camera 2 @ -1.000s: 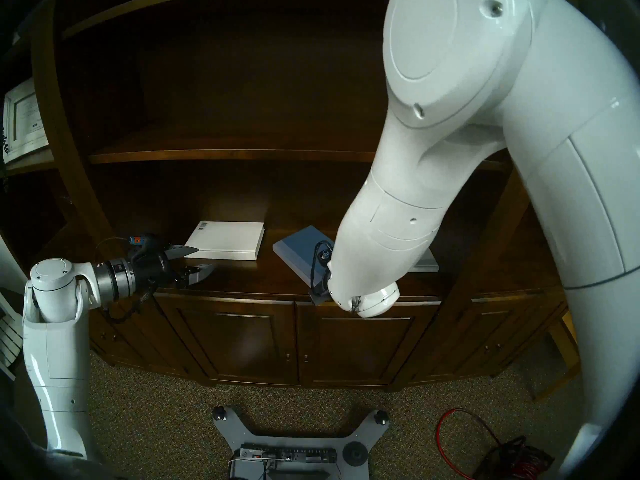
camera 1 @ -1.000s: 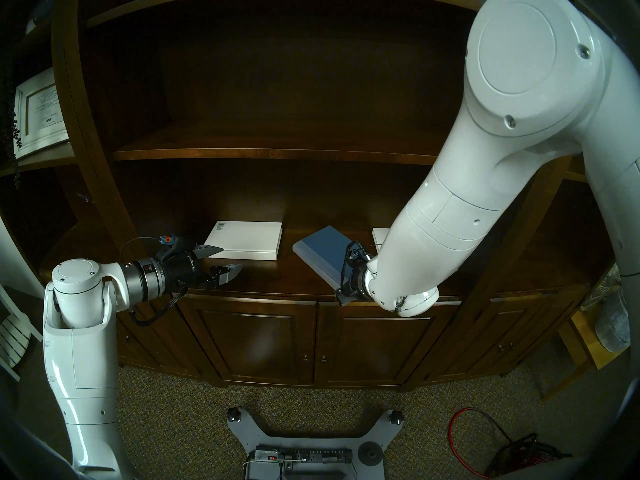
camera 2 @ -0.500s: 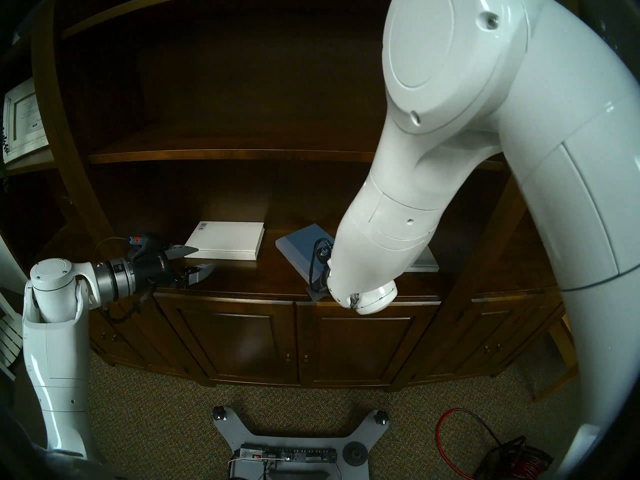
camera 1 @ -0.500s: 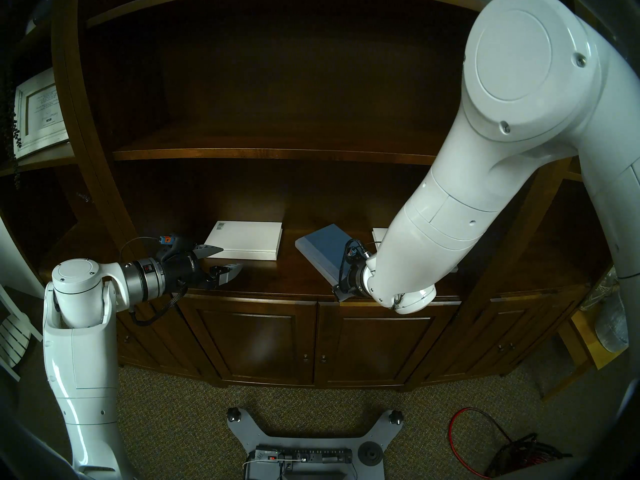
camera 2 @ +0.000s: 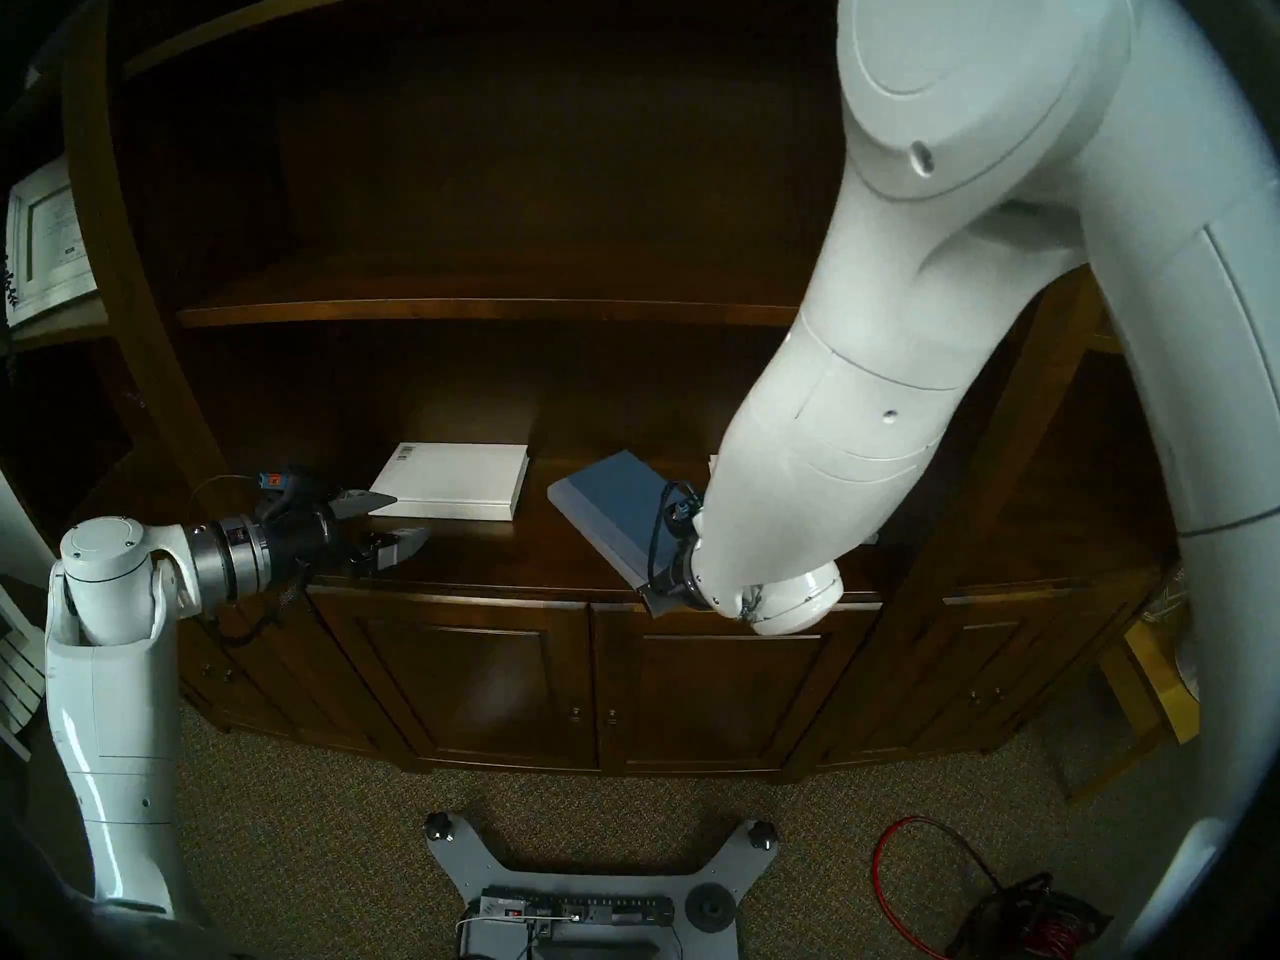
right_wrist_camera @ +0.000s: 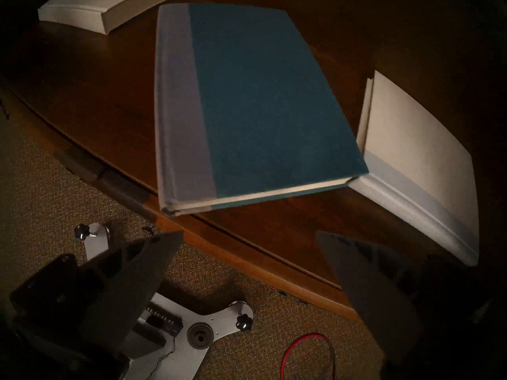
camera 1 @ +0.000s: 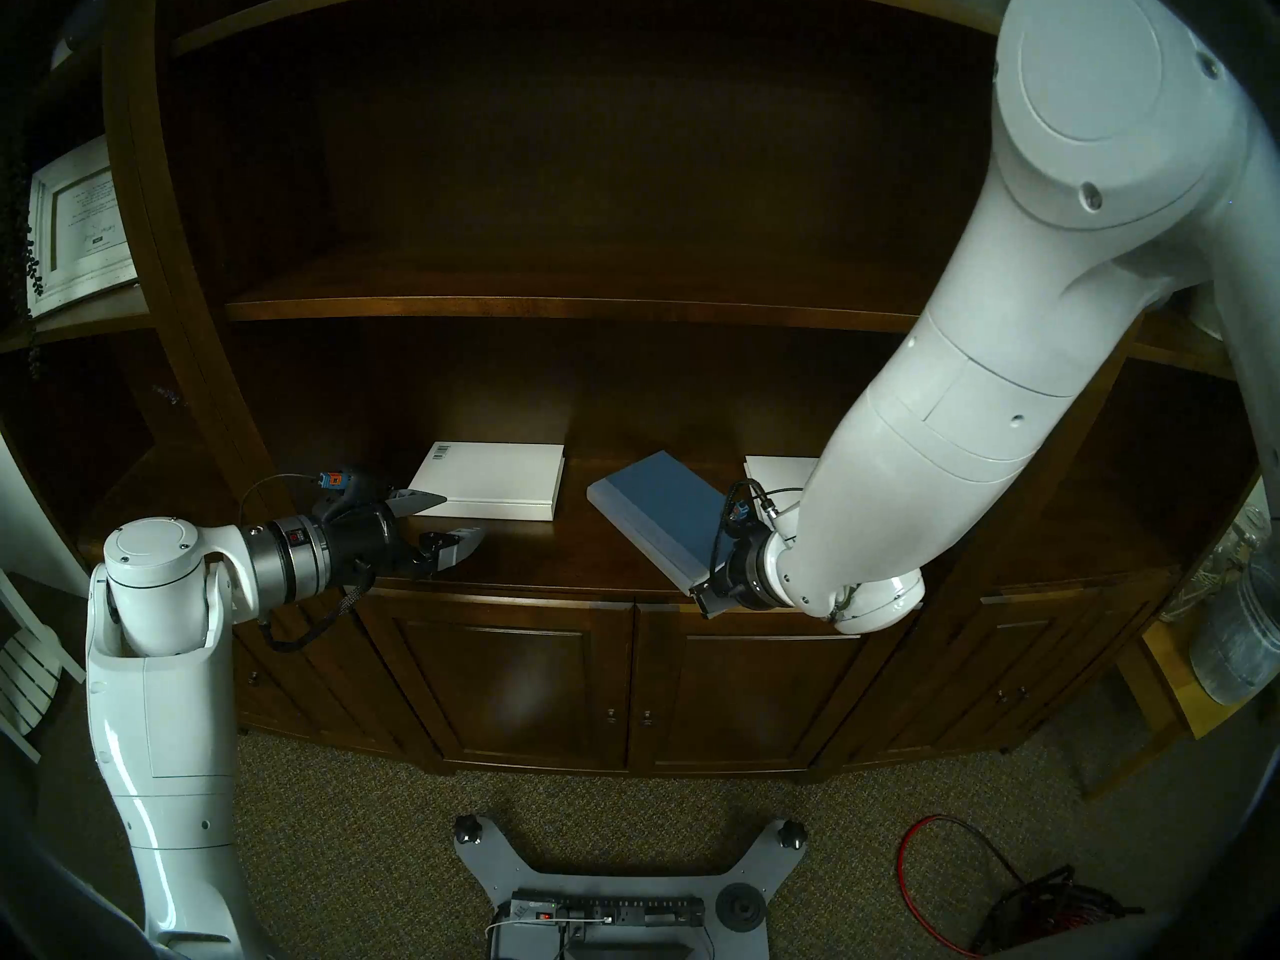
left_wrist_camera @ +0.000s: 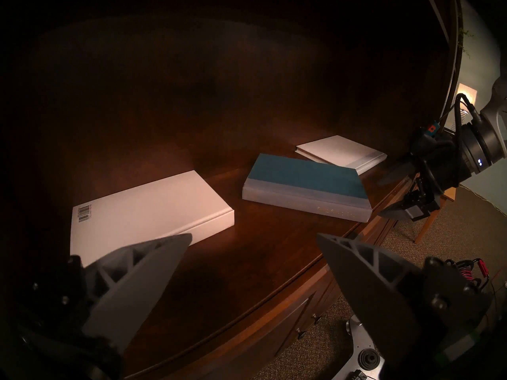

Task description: Close the books and align them horizontally on the shelf

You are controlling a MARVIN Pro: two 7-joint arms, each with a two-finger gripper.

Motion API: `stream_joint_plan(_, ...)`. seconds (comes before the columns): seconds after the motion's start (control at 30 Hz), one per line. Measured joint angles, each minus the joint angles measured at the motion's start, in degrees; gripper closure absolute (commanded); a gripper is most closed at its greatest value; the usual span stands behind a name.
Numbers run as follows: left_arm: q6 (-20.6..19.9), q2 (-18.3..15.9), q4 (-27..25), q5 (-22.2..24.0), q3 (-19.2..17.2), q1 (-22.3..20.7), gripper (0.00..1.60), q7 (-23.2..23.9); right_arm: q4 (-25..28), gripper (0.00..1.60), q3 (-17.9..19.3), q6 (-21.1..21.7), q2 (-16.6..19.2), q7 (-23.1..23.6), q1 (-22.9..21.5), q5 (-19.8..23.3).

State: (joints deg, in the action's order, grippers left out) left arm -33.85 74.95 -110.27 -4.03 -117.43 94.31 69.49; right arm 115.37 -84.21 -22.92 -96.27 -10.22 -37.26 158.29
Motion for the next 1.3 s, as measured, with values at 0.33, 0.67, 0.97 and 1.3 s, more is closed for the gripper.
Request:
stream_joint_plan(0.33,0.02,0.0,0.01,0.0,0.0,0.0,0.0,0.03,3.52,0.0,-0.78,-2.77,3.75,4.06,-4.36,-1.98)
stream_joint_plan(0.67,0.02,0.0,0.01,0.01,-0.01,-0.01,0.0,0.03,0.21,0.0,-3.94,3.8,5.62,7.67,-6.14,-1.2)
stream_joint_plan(0.97,0.02,0.01,0.01,0.01,-0.01,-0.02,0.0,0.04,-6.4,0.0,-6.06,9.45,7.21,13.89,-3.49,-2.49)
stream_joint_plan(1.3,0.02,0.01,0.01,0.01,-0.02,-0.03,0.0,0.04,-13.85,0.0,-7.31,12.83,8.34,18.52,3.0,-4.0)
